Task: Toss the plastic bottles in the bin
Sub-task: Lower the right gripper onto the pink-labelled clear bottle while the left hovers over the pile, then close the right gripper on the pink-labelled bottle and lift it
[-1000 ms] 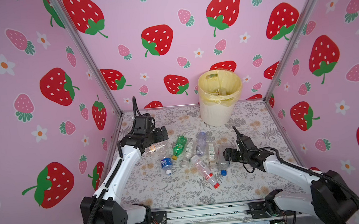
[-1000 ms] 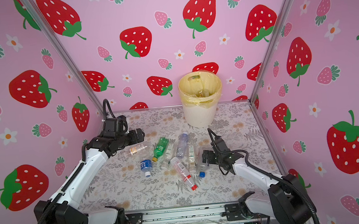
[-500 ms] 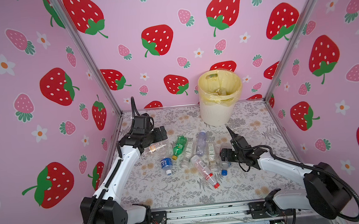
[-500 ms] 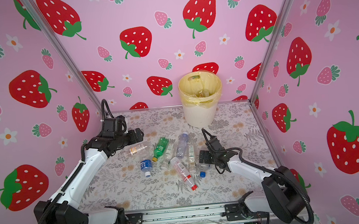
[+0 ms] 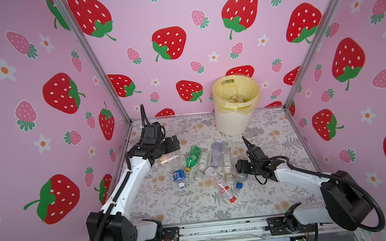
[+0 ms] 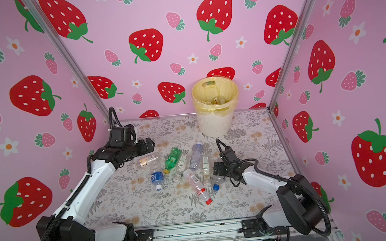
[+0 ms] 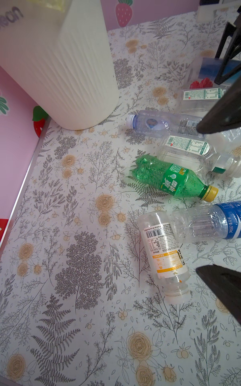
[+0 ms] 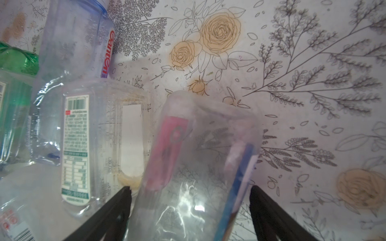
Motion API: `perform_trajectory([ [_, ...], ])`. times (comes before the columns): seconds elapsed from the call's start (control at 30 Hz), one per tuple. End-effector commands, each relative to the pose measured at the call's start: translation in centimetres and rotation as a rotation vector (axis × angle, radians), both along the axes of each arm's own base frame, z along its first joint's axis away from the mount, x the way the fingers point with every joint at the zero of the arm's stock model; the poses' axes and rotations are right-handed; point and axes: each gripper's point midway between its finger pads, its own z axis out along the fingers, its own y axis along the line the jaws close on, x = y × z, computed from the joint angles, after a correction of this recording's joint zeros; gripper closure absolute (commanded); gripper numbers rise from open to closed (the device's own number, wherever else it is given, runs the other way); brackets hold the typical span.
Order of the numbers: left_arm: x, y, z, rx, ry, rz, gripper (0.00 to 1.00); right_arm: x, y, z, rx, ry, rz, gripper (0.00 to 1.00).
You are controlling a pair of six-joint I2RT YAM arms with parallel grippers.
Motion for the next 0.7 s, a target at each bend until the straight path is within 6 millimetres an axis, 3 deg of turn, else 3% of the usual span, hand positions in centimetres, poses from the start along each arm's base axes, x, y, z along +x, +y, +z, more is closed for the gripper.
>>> perform_trajectory([
  [0.0,-0.1,0.2,1.3,-0.006,-0.022,0.004,0.01,0.1,0.0,-0.2,-0.001,-0.004,-0.019,0.15],
  [0.1,-0.2,0.3,1.2,-0.004,-0.024,0.006,0.01,-0.2,-0.2,-0.5,0.007,0.001,-0.03,0.21],
  [0.47,-0.1,0.2,0.9,-0.004,-0.013,0.005,0.0,-0.4,-0.8,-0.5,-0.004,-0.001,-0.054,0.24],
  [0.67,-0.2,0.3,1.2,-0.004,-0.025,0.008,0.0,-0.1,-0.7,0.8,0.013,-0.029,-0.051,0.27],
])
